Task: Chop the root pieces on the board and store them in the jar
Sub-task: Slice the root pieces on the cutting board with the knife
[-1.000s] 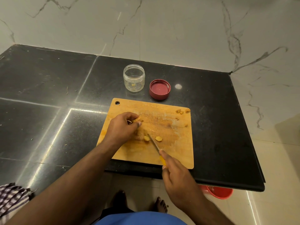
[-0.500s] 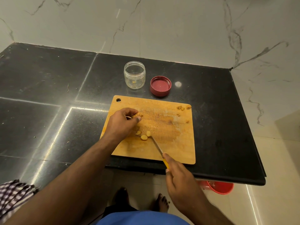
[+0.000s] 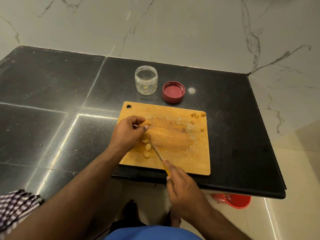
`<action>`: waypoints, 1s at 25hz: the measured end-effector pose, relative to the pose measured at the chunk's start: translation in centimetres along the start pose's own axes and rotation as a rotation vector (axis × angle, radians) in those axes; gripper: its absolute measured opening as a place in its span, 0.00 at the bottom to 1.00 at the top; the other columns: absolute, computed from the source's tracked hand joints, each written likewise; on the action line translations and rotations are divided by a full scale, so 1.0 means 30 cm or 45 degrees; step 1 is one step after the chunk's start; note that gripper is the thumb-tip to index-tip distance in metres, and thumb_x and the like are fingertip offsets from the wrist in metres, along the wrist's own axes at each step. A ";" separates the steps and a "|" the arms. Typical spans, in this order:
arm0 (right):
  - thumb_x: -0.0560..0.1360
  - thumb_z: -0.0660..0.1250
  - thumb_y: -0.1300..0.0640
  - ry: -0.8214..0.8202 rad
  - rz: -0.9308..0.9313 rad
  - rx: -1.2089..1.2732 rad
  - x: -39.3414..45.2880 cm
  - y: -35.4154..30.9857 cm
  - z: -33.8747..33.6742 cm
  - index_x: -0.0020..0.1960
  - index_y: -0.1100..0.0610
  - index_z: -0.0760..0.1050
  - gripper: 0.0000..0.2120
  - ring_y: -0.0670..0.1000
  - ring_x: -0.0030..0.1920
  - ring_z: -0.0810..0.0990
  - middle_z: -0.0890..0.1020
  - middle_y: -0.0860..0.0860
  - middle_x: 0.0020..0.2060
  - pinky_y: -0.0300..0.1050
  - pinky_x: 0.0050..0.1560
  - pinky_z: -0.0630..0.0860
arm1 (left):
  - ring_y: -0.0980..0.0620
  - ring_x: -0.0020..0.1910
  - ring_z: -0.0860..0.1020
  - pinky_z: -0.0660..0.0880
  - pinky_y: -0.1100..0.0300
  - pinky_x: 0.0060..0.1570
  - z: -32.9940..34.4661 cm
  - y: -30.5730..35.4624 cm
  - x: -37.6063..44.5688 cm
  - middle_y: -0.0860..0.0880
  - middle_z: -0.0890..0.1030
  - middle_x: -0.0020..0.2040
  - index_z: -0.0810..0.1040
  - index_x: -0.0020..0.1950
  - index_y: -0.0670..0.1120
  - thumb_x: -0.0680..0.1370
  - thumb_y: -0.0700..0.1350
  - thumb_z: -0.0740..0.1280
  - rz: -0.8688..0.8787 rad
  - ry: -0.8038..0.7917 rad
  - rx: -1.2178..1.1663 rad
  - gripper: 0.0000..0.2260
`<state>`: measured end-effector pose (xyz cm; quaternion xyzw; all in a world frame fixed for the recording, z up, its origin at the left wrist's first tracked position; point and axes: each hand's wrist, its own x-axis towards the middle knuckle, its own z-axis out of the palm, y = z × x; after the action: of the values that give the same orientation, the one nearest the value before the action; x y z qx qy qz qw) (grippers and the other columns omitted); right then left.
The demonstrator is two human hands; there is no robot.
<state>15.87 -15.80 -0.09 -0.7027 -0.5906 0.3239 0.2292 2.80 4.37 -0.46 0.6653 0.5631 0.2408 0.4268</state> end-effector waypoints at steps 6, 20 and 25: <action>0.83 0.56 0.54 0.171 0.161 0.138 -0.025 0.027 -0.081 0.77 0.41 0.58 0.24 0.28 0.60 0.66 0.68 0.36 0.66 0.20 0.56 0.62 | 0.60 0.48 0.78 0.76 0.60 0.44 0.059 0.045 -0.028 0.57 0.82 0.54 0.82 0.61 0.53 0.76 0.50 0.74 0.059 -0.082 0.068 0.13; 0.83 0.53 0.55 0.204 0.171 0.034 -0.002 0.025 -0.158 0.79 0.46 0.53 0.25 0.40 0.55 0.69 0.71 0.44 0.64 0.35 0.58 0.69 | 0.54 0.54 0.78 0.73 0.62 0.51 0.202 0.090 -0.035 0.51 0.80 0.58 0.81 0.64 0.50 0.76 0.48 0.75 0.196 -0.253 0.392 0.17; 0.83 0.53 0.55 0.192 0.140 -0.036 0.017 0.025 -0.148 0.79 0.47 0.52 0.25 0.43 0.53 0.72 0.72 0.46 0.61 0.37 0.54 0.72 | 0.55 0.54 0.78 0.75 0.60 0.53 0.199 0.089 -0.033 0.51 0.81 0.58 0.81 0.65 0.49 0.75 0.48 0.75 0.207 -0.255 0.400 0.18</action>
<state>19.66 -15.18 2.32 -0.7597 -0.5366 0.2738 0.2449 8.76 1.64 -1.16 0.7875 0.4931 0.1163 0.3508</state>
